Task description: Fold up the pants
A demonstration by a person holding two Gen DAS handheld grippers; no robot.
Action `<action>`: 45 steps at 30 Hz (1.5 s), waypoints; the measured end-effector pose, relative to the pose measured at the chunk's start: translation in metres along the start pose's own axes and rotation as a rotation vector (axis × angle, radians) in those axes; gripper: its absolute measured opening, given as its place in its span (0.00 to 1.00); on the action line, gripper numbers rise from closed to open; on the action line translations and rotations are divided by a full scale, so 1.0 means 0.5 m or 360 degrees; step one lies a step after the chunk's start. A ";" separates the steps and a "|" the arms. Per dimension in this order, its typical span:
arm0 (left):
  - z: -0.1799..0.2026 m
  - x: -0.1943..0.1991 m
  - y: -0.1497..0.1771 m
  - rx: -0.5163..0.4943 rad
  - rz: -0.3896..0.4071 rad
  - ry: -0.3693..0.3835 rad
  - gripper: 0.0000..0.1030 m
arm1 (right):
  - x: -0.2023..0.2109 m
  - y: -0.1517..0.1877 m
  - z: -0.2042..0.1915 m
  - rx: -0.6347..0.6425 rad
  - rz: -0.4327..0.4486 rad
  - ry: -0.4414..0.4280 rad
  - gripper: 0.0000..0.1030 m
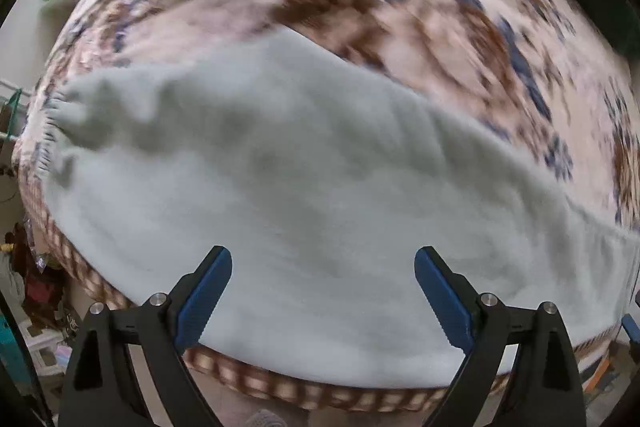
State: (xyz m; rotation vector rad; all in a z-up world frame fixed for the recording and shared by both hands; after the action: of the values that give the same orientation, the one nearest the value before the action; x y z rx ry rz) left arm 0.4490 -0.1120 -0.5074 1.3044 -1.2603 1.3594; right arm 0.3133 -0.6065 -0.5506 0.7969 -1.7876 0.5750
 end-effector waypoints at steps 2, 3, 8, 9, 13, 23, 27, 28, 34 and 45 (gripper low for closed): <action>-0.050 0.002 -0.045 0.0062 0.0013 -0.0003 0.91 | -0.047 0.005 -0.139 0.0216 -0.0134 -0.0132 0.75; -0.081 -0.003 -0.071 0.0099 0.0011 -0.0015 0.91 | -0.075 0.007 -0.208 0.0313 -0.0199 -0.0197 0.75; -0.205 -0.042 -0.166 0.0304 -0.0028 0.0007 0.91 | -0.271 0.028 -0.597 0.0711 -0.0624 -0.0552 0.75; -0.223 -0.048 -0.181 0.0334 -0.0038 0.0010 0.91 | -0.325 0.033 -0.676 0.0795 -0.0718 -0.0591 0.75; -0.289 -0.086 -0.226 0.0417 -0.0131 0.0042 0.91 | -0.486 0.056 -0.854 0.0889 -0.1003 -0.0591 0.74; -0.381 -0.148 -0.226 0.0545 -0.0264 0.0099 0.91 | -0.544 0.188 -0.889 0.1087 -0.1515 -0.0510 0.31; -0.394 -0.162 -0.200 0.0550 -0.0280 0.0086 0.91 | -0.584 0.197 -0.864 0.0988 -0.1622 -0.0503 0.32; -0.397 -0.166 -0.193 0.0545 -0.0287 0.0075 0.91 | -0.612 0.188 -0.866 0.0918 -0.1627 -0.0532 0.33; -0.407 -0.199 -0.146 0.0480 -0.0269 -0.0002 0.91 | -0.716 0.203 -0.903 0.0745 -0.1731 -0.0637 0.54; -0.401 -0.223 -0.110 0.0406 -0.0244 -0.0041 0.92 | -0.640 0.136 -0.920 0.0863 -0.1589 -0.0574 0.31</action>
State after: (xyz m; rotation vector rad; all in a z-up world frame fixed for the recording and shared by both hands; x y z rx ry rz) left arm 0.4860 0.1009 -0.6020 1.5641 -1.0044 1.4303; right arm 0.6222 -0.1574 -0.6975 2.0909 -1.2765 0.2267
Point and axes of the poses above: each gripper's, at about its wrist camera, not at the fingertips, and x roughly against the way its jaws point, z to its right, y to its underside, the point moved 2 cm from there along -x, roughly the way its jaws point, and after that the axes turned 1 degree about x, right-handed, at the moved point
